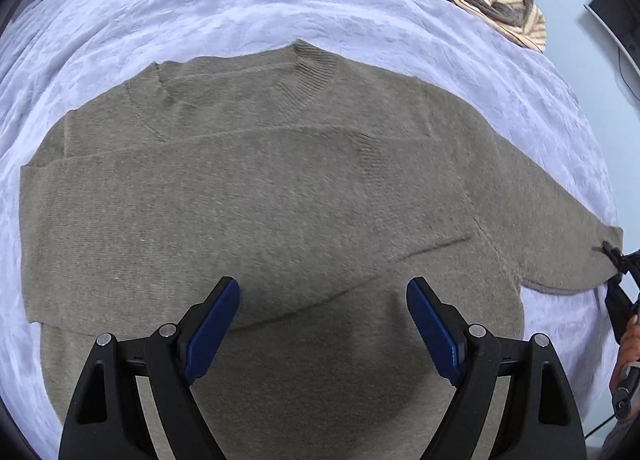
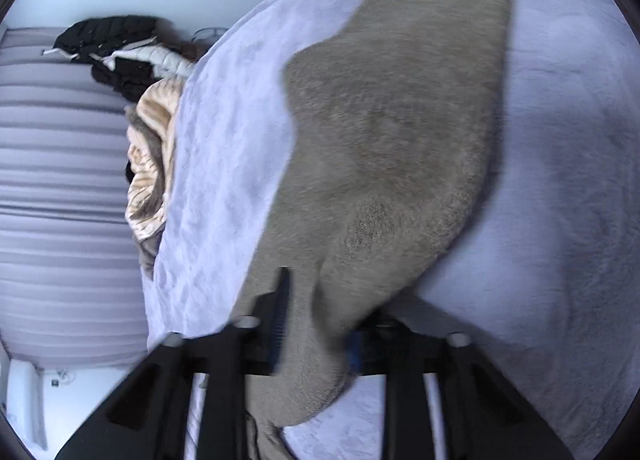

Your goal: Fold small clothes

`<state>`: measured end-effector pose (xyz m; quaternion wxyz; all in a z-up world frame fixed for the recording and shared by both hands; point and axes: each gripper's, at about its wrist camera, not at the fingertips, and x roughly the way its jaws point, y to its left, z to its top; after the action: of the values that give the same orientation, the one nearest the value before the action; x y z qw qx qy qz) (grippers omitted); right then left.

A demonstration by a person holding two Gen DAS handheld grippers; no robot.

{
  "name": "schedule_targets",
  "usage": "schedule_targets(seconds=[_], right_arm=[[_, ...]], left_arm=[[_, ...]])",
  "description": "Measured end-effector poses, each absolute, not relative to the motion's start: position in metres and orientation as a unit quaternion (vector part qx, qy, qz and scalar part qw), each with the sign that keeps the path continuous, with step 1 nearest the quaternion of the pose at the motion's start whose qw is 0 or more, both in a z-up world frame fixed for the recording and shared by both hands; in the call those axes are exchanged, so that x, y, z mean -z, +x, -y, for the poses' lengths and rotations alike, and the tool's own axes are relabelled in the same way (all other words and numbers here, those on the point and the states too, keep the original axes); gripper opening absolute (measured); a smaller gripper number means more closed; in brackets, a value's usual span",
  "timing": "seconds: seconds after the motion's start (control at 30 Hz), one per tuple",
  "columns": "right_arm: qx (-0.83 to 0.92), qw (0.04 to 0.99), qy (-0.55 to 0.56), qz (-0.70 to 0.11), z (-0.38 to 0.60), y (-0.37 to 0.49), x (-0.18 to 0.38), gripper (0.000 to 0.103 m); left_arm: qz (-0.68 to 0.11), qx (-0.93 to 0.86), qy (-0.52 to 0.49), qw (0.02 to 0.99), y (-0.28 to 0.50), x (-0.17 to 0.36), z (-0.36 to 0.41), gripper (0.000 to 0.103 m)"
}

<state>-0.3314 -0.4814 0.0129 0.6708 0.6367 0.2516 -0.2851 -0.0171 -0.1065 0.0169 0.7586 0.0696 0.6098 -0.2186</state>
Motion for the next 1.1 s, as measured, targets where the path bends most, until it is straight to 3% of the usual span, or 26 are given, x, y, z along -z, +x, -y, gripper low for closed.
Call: schedule_targets(seconds=[0.27,0.47,0.6,0.73,0.87,0.9,0.93,0.97,1.1], right_arm=[[0.155,0.778,0.539,-0.282,0.436,-0.219,-0.075,0.01],[0.011,0.856,0.377,-0.353,0.319,-0.106,-0.111,0.01],[-0.072,0.862,0.255,-0.432,0.213,-0.066,-0.093,0.01],[-0.104,0.83,0.167,-0.522,0.133,-0.057,-0.038,0.01],[-0.079,0.803,0.2,-0.556,0.131,-0.063,-0.006,0.017],[-0.074,0.798,0.224,-0.554,0.138,-0.065,-0.009,0.029],[-0.066,0.791,0.261,-0.55,0.148,-0.069,-0.011,0.05],[-0.058,0.788,0.296,-0.537,0.158,-0.074,-0.015,0.058],[0.02,0.765,0.426,-0.482,0.206,-0.089,-0.016,0.061]], left_arm=[[-0.592,0.18,0.038,0.785,0.012,-0.029,0.047,0.086],[-0.582,0.137,0.011,0.801,0.033,-0.031,-0.014,0.086],[-0.585,0.111,-0.007,0.804,0.042,-0.021,-0.044,0.086],[-0.594,0.099,-0.039,0.798,0.048,-0.008,-0.073,0.086],[-0.595,0.124,-0.061,0.792,0.051,-0.002,-0.082,0.086],[-0.593,0.133,-0.063,0.792,0.051,-0.001,-0.084,0.086],[-0.592,0.145,-0.071,0.79,0.052,-0.001,-0.085,0.086],[-0.591,0.158,-0.085,0.786,0.054,-0.001,-0.086,0.086],[-0.598,0.216,-0.147,0.757,0.058,0.002,-0.093,0.086]])
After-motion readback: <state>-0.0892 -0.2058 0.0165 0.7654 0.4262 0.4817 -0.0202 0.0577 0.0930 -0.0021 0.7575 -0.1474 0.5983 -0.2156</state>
